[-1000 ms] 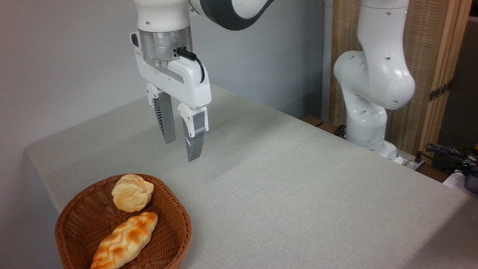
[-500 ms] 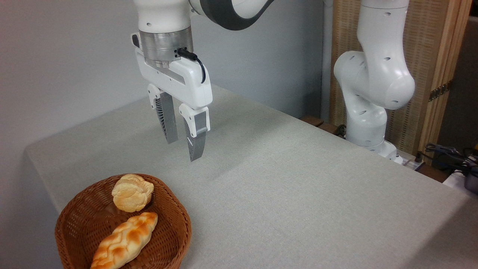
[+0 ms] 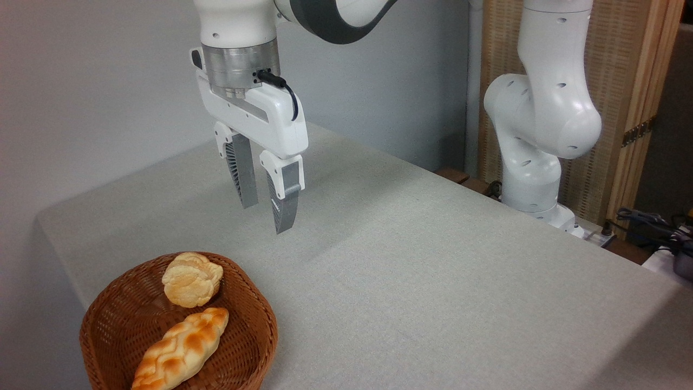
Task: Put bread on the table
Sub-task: 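Lower the open gripper down around the round bun in the basket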
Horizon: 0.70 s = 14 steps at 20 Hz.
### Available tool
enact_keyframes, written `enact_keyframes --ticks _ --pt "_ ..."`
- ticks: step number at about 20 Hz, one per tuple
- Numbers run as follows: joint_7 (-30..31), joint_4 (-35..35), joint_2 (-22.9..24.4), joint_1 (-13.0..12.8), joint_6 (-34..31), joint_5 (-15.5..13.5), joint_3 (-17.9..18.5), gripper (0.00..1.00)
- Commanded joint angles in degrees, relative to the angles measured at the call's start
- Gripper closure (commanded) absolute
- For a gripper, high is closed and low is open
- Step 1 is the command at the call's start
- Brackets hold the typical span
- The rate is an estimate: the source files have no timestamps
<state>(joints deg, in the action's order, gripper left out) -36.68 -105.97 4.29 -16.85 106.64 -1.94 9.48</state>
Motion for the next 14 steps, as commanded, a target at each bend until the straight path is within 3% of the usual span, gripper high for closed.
enact_keyframes --ticks 1,8,14 --pt "0.3 0.2 0.3 -0.5 -0.3 -0.3 0.5 0.00" --pt "0.3 -1.3 -0.1 -1.1 5.7 -0.4 0.4 0.00" --pt "0.3 -3.1 -3.0 -2.0 19.6 -2.3 0.0 0.00"
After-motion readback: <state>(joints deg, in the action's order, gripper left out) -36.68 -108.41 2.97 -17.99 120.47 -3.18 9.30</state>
